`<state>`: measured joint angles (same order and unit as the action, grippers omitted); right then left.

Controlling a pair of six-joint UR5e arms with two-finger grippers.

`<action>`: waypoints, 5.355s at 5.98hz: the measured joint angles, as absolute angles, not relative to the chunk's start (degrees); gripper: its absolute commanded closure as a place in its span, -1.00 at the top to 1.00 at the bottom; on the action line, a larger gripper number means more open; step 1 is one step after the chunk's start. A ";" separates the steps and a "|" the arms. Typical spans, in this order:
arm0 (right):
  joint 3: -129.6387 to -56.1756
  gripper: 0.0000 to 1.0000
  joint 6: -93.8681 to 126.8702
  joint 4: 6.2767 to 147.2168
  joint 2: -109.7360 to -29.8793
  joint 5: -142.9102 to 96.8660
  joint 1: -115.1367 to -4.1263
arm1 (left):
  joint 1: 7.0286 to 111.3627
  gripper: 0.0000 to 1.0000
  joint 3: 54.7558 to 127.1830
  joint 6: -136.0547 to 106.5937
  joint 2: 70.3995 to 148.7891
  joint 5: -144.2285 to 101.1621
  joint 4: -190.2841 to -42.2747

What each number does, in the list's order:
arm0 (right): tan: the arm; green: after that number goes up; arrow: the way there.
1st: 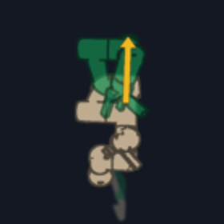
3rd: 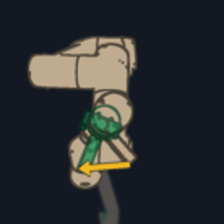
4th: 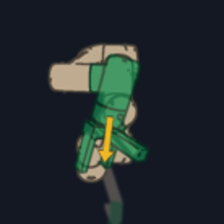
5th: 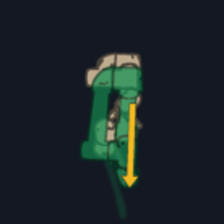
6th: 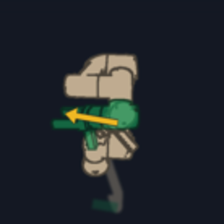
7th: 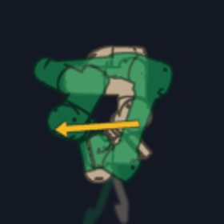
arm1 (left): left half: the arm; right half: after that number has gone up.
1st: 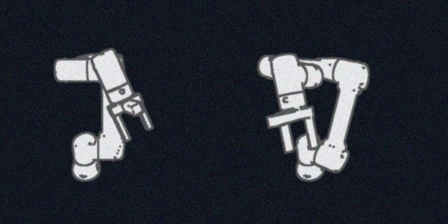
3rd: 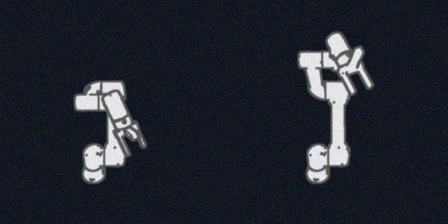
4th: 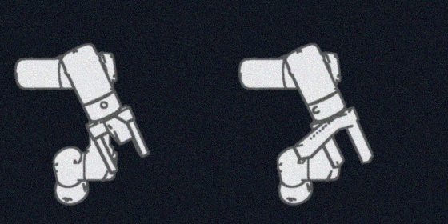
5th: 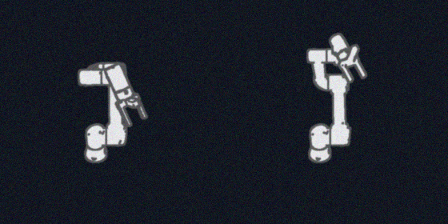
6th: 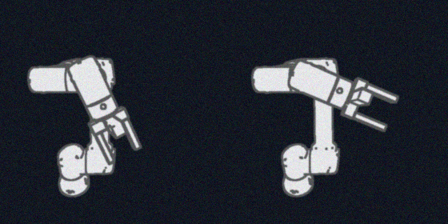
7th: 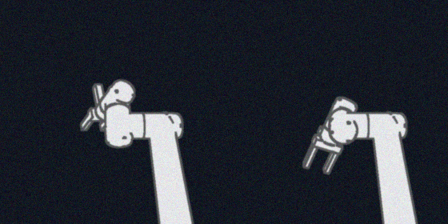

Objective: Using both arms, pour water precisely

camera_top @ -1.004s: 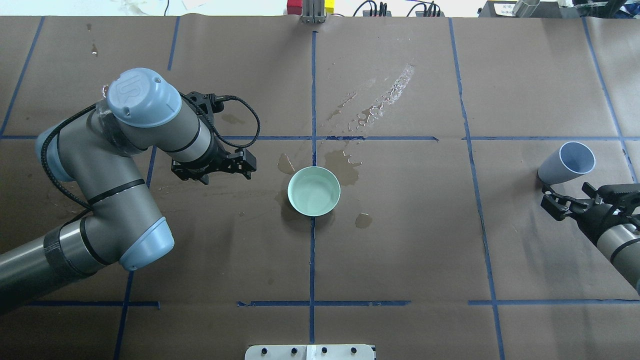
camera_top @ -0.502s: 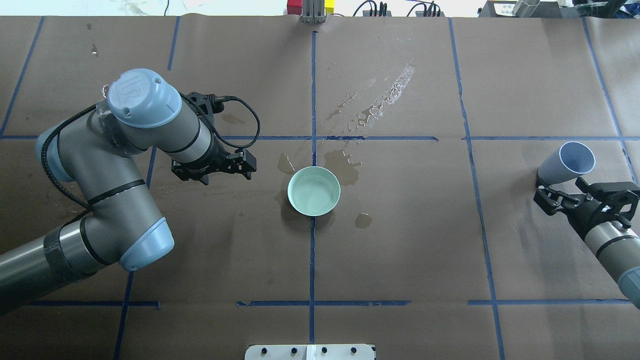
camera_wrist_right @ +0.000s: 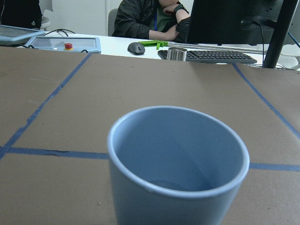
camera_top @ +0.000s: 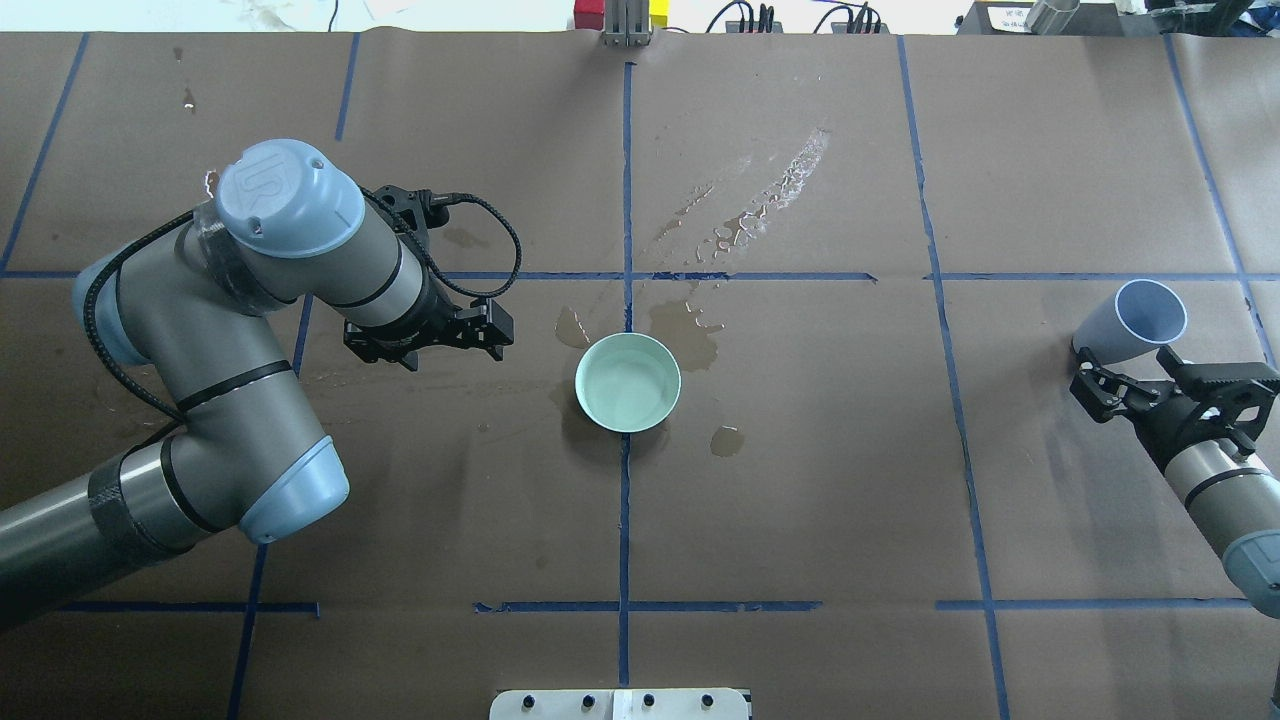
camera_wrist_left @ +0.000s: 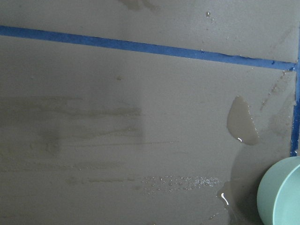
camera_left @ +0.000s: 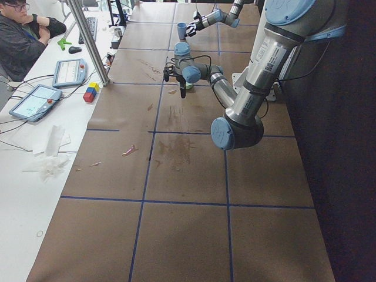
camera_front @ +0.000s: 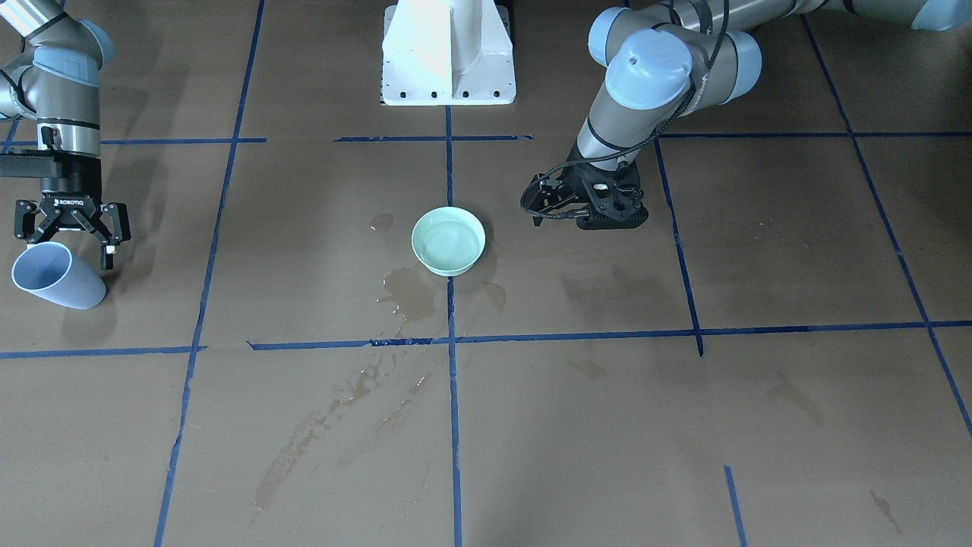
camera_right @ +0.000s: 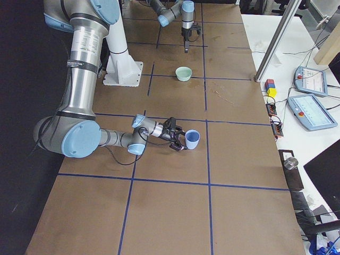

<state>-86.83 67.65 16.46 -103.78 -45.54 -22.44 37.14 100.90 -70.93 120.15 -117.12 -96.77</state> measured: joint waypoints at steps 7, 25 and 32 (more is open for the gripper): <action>-84.92 1.00 67.32 16.13 -101.72 -44.37 -24.72 | 37.09 1.00 101.02 -71.02 120.03 -116.93 -96.77; -97.87 -0.94 37.69 19.95 -92.45 -48.62 -26.56 | 37.00 1.00 101.20 -71.22 120.15 -116.87 -96.80; -96.41 -1.00 31.63 59.25 -63.03 -28.15 -10.19 | 37.56 1.00 101.63 -72.88 118.36 -116.98 -100.90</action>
